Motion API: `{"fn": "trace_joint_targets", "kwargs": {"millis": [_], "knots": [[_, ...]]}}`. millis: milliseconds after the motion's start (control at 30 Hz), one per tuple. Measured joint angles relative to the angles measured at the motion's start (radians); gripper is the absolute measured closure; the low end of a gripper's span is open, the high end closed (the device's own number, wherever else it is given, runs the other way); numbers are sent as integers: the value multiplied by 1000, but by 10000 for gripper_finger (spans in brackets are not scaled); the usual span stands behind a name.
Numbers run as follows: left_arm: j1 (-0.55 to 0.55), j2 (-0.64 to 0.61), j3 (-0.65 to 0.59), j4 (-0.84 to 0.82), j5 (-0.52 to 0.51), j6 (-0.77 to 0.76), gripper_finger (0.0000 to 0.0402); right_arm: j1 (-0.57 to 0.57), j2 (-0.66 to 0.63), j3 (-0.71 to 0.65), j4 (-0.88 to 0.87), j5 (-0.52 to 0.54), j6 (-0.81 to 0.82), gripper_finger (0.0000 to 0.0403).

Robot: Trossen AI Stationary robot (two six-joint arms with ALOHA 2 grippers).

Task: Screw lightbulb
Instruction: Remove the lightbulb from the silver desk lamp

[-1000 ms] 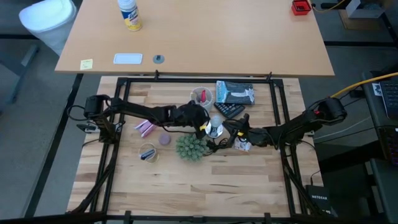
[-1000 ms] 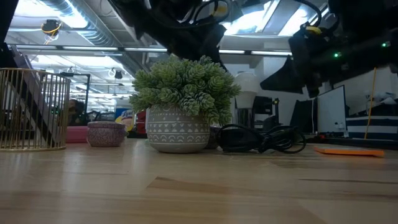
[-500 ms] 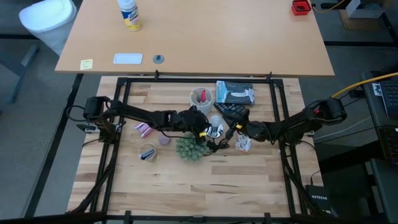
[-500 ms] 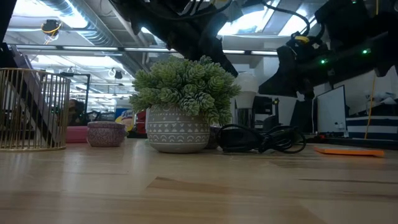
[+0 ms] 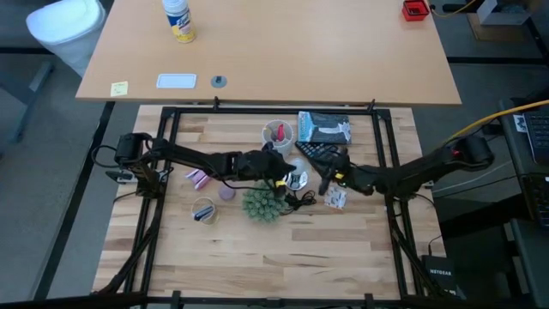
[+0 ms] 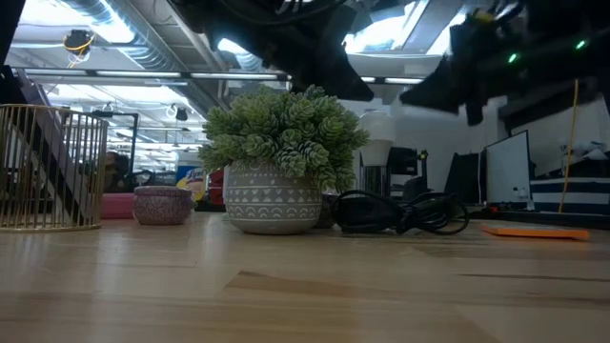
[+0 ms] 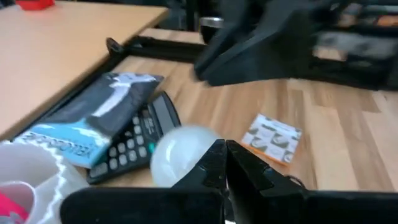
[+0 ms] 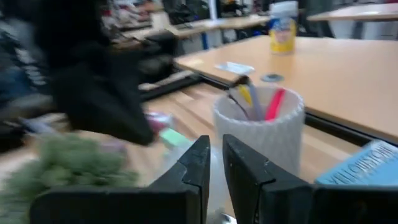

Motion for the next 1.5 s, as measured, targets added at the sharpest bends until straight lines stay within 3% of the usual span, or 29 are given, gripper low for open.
{"fn": "trace_joint_targets", "kwargs": {"millis": [167, 433, 600, 833, 967, 1167, 1500], "knots": [[38, -4, 0, 9, -36, 24, 400, 73, -120, 0, -105, -24, 53, 353], [111, -2, 0, 4, -39, 22, 400, 88, -107, 0, -145, -234, 169, 348], [127, -2, 0, -2, -38, 23, 400, 88, -107, 0, -148, -283, 181, 301], [131, -2, 0, -2, -38, 55, 400, 88, -107, 0, -273, -236, 216, 170], [131, -2, 0, -2, -13, 60, 400, 88, -92, 0, -349, -155, 218, 123], [131, -2, 0, -3, 18, 56, 400, 88, -3, 0, -315, -78, 214, 108], [130, -2, 0, -12, 26, 52, 400, 87, 222, 0, -53, -8, 213, 116]]}}
